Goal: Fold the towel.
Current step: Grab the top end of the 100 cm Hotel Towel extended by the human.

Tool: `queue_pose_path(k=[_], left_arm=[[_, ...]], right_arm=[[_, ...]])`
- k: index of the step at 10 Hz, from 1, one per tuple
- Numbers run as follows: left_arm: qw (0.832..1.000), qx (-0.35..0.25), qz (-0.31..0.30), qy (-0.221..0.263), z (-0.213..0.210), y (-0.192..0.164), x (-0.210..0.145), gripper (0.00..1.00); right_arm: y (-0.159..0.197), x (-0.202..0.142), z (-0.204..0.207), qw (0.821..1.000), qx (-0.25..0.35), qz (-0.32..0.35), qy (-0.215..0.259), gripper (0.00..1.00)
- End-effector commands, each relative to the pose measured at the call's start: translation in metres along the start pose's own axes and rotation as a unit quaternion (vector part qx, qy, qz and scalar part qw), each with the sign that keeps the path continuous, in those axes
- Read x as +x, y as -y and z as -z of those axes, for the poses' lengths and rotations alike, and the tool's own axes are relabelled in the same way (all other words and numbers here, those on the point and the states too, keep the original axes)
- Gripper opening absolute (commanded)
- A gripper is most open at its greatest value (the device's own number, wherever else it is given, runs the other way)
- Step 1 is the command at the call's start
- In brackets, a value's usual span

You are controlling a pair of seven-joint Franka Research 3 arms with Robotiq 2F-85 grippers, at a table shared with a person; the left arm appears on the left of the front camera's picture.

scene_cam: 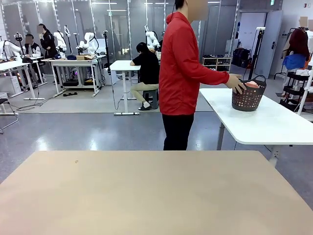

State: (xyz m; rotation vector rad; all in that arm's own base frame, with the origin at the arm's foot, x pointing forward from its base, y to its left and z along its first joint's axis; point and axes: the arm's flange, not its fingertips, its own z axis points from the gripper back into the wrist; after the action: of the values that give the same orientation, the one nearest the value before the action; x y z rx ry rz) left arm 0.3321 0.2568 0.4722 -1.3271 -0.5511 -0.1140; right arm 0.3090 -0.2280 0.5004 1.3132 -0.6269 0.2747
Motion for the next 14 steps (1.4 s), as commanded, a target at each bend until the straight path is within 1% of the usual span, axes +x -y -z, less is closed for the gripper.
queue_pose_path(k=[1,14], left_arm=[[1.000,-0.011,0.006,0.000,-0.0006,0.0008,-0.0013,1.00],[1.000,-0.011,0.006,0.000,-0.0006,0.0008,-0.0013,1.00]], right_arm=[[0.0009,0.0013,-0.0004,1.000,0.007,-0.013,0.006,1.00],[0.0009,0.0013,-0.0004,1.000,0.007,-0.013,0.006,1.00]])
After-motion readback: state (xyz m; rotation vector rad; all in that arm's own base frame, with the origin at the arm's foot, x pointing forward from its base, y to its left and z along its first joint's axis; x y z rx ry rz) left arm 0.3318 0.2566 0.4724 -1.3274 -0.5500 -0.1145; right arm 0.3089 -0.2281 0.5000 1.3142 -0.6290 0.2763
